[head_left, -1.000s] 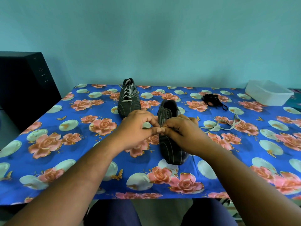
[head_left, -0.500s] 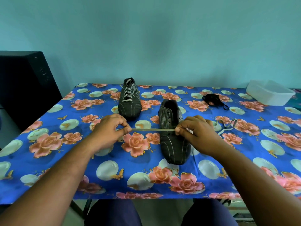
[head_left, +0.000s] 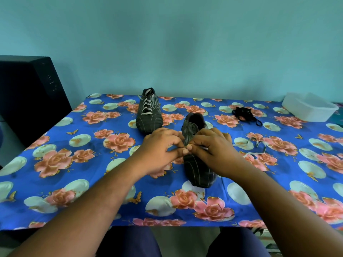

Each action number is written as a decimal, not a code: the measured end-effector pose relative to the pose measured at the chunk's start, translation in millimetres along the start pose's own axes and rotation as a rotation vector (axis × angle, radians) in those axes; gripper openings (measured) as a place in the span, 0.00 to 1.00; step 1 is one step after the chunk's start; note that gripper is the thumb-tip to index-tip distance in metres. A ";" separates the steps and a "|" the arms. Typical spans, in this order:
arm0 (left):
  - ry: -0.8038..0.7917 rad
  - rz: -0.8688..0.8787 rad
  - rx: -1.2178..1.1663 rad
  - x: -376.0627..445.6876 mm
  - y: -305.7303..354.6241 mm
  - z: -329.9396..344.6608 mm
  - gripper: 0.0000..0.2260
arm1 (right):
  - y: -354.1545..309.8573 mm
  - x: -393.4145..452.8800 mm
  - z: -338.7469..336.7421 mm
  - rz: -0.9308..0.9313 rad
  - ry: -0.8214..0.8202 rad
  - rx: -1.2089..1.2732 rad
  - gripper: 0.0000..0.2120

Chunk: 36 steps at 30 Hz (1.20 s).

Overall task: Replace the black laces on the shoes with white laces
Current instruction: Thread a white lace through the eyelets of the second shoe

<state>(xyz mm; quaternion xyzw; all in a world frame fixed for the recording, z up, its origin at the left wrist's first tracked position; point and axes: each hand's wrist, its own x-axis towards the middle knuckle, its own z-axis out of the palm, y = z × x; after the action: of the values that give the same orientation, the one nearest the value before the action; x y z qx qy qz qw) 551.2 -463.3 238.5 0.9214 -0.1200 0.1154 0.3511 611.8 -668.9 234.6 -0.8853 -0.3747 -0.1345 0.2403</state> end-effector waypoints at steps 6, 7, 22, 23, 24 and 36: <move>-0.018 -0.098 -0.126 -6.3 -15.9 -12.1 0.07 | 10.9 -10.3 -3.7 0.016 -0.024 -0.047 0.19; -0.016 -0.136 -0.181 -7.6 -22.2 -16.0 0.08 | 14.6 -12.0 -5.4 0.031 -0.021 -0.052 0.20; 0.027 -0.073 0.353 -3.6 -23.1 -21.9 0.35 | 16.4 -16.1 -6.7 0.063 -0.009 -0.041 0.15; 0.036 -0.021 0.335 -1.9 -11.3 -14.6 0.29 | 12.7 -14.2 -5.3 0.058 -0.011 -0.036 0.17; 0.043 0.021 0.303 -0.5 -2.2 -8.1 0.22 | 9.1 -12.5 -4.9 0.053 -0.012 -0.032 0.17; 0.156 0.230 0.530 -6.3 -20.9 -6.3 0.12 | 20.3 -20.3 -9.2 0.035 -0.002 -0.063 0.14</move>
<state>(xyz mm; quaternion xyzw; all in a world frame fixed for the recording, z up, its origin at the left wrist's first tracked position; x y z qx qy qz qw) 550.8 -443.1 228.2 0.9497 -0.1619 0.2520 0.0910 612.1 -698.2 227.3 -0.8990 -0.3551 -0.1411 0.2142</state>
